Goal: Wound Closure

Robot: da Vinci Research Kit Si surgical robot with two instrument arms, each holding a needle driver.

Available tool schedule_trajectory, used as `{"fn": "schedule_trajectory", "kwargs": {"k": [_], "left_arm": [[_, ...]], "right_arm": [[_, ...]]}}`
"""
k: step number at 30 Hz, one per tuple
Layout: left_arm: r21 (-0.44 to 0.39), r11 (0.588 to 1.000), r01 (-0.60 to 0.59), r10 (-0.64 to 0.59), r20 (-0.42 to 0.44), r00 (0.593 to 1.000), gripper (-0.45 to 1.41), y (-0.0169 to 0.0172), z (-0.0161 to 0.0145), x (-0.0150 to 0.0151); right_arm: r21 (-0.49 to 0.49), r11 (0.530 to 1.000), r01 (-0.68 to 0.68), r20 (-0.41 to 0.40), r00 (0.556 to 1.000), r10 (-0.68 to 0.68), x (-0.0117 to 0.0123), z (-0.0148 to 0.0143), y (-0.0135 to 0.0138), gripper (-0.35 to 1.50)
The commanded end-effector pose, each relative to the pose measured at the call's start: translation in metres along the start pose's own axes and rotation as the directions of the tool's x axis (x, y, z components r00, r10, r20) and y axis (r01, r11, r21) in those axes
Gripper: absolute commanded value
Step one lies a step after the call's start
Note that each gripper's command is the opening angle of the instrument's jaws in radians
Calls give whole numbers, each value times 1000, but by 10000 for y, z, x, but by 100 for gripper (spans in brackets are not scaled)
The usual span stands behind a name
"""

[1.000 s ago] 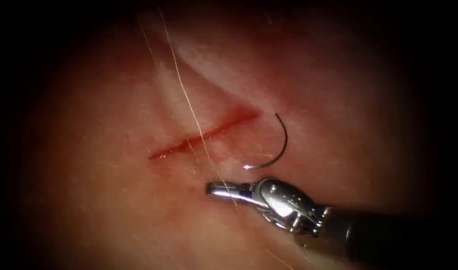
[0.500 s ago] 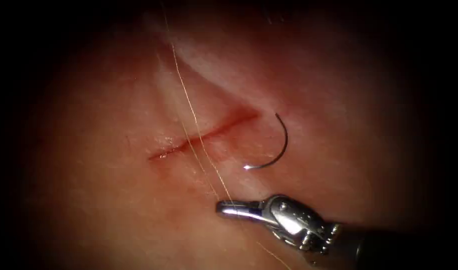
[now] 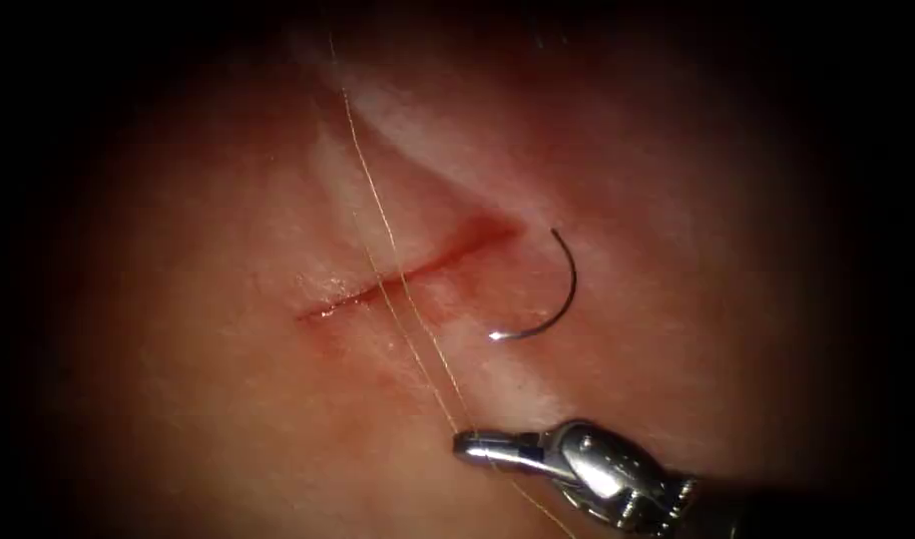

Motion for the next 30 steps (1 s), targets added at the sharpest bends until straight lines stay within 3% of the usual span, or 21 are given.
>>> {"fn": "schedule_trajectory", "kwargs": {"k": [1, 18, 25, 30], "left_arm": [[2, 1000, -4, 4, -2, 1000, -45, -6, 7, -4], [12, 1000, -26, 26, -1, 1000, -45, 2, 7, -15], [16, 1000, -23, 23, 1, 1000, -45, 18, 8, -3], [-5, 1000, 0, 0, -20, 1000, -45, 31, 13, 29]], "right_arm": [[3, 1000, -4, 0, 1000, 4, -7, 9, 1, -35], [78, 997, -9, 40, 999, 6, -16, 13, -17, -35], [68, 997, -35, 24, 999, 33, 3, 17, -10, -35], [73, 997, -37, 19, 999, 36, 21, 19, -4, -35]]}}
